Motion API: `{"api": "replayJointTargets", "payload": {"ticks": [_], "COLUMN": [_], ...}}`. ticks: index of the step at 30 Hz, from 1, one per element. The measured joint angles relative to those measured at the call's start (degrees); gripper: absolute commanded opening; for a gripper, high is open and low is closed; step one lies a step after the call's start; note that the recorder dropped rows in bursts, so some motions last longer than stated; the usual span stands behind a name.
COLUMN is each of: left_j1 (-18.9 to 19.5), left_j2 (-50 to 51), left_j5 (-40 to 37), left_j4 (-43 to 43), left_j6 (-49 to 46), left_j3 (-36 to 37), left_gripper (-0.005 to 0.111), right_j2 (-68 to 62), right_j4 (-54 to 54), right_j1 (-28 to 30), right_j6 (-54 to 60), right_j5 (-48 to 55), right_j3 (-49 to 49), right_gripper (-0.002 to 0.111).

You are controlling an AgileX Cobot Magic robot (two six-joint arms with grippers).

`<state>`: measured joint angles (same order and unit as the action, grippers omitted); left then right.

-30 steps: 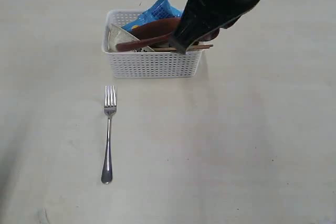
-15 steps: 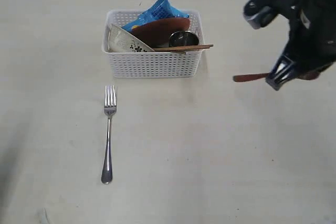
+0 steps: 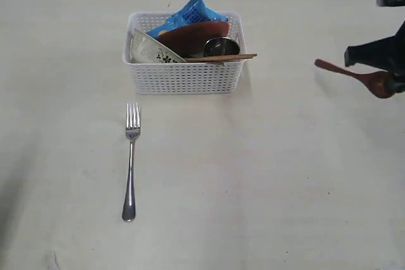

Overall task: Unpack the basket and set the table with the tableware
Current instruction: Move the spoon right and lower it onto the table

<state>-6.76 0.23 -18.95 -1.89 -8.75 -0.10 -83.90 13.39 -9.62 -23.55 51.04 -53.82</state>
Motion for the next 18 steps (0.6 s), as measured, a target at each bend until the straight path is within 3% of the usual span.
{"api": "replayJointTargets", "payload": {"ticks": [7, 18], "left_j1": [0.00, 0.00], "left_j2": [0.00, 0.00], "left_j5": [0.00, 0.00], "left_j4": [0.00, 0.00], "left_j6": [0.00, 0.00], "left_j3": [0.00, 0.00], "left_gripper": [0.000, 0.000], "right_j2": [-1.94, -9.11], "right_j4": [-16.73, -18.50], "right_j1": [2.52, 2.59], "right_j6": [-0.48, 2.62], "right_j5": [-12.49, -19.72], "right_j3": [7.10, 11.19], "right_gripper": [0.000, 0.000]}}
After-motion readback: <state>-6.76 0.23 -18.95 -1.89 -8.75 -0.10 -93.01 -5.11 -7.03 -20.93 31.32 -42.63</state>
